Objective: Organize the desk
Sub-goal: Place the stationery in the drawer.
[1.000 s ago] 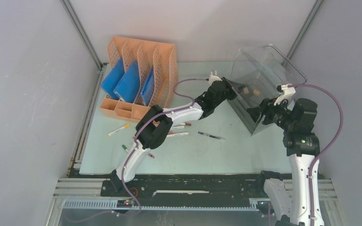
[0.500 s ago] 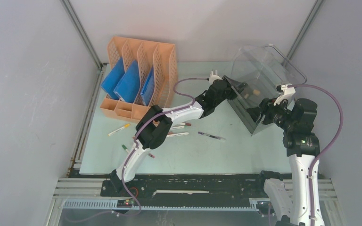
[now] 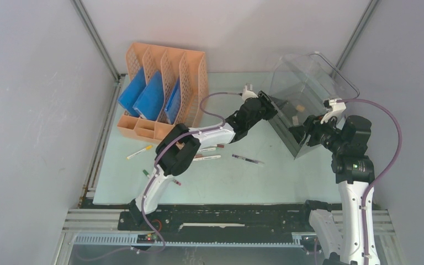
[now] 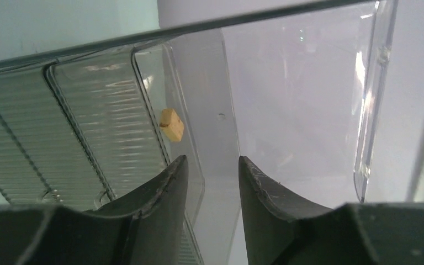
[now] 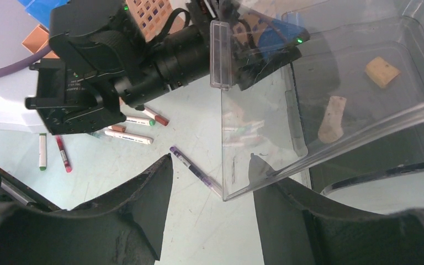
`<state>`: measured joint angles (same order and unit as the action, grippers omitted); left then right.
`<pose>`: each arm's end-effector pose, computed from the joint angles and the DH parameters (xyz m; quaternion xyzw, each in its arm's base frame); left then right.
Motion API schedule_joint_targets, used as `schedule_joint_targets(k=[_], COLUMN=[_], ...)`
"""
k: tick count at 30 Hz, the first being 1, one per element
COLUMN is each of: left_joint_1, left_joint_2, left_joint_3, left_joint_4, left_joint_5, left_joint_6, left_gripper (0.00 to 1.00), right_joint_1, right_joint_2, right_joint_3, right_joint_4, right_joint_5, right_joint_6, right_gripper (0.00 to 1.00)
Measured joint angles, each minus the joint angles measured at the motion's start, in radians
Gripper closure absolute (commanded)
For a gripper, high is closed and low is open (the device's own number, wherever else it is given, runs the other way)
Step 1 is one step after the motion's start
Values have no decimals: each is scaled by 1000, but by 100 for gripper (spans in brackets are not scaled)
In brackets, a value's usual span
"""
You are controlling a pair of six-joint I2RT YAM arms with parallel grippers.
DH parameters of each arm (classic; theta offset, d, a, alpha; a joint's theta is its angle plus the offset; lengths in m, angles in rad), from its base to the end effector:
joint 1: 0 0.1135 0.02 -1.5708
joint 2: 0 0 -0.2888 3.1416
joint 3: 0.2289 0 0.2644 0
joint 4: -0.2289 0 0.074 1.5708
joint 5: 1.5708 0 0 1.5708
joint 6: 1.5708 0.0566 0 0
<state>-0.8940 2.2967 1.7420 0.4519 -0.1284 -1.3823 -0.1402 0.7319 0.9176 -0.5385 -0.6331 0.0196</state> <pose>0.3762 -0.4567 0.2315 -0.2208 0.7086 -0.5869 0.3235 0.1625 0.0109 0.3717 -0.1153 0.7912 0.2221 0.5580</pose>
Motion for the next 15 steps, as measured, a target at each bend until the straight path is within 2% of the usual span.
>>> schedule_joint_targets(k=[10, 15], left_joint_1=[0, -1], left_joint_2=[-140, -222], left_joint_3=[-281, -486], left_joint_4=[250, 414], left_joint_5=[2, -4], left_joint_6=[124, 180], left_gripper=[51, 50], right_joint_1=[2, 3], right_joint_2=[0, 0], right_joint_3=[0, 0], right_joint_4=[-4, -4], right_joint_5=[4, 5], right_joint_6=[0, 0], right_gripper=[38, 37])
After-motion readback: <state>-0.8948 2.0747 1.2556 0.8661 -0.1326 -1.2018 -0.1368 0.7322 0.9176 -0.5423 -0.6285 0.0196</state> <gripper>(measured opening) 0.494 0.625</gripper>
